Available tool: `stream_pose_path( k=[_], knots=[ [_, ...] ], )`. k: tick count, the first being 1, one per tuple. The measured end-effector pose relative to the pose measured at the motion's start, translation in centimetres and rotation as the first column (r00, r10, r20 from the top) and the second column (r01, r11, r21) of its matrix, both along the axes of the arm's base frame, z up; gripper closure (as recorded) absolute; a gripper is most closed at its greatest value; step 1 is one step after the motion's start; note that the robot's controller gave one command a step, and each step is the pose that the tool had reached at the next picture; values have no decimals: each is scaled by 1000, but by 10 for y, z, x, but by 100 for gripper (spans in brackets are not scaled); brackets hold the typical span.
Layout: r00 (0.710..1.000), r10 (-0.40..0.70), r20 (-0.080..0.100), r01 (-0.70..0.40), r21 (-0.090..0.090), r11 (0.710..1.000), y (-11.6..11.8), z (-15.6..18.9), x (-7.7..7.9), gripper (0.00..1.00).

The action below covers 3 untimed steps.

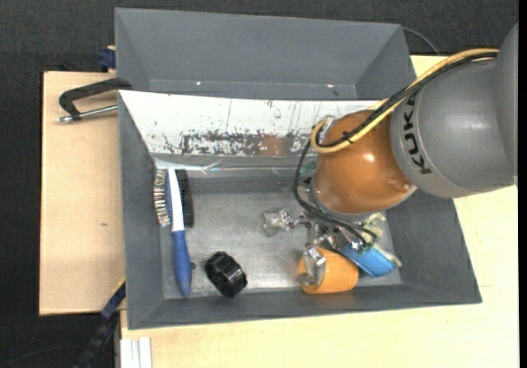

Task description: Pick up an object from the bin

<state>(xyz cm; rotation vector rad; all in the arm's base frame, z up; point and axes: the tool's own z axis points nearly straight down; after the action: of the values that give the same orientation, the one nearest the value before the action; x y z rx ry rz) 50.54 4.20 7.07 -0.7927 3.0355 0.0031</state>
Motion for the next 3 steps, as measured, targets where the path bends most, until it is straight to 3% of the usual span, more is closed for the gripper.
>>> stream_pose_path(
  k=[1, 2, 3],
  knots=[
    [936, 351, 7, -351, -2, 936, 33, 51, 18, 0],
    [964, 264, 3, -264, 2, 964, 96, 63, 0, 0],
    [928, 372, -5, -372, 0, 928, 130, 19, -12, 0]
  ],
)
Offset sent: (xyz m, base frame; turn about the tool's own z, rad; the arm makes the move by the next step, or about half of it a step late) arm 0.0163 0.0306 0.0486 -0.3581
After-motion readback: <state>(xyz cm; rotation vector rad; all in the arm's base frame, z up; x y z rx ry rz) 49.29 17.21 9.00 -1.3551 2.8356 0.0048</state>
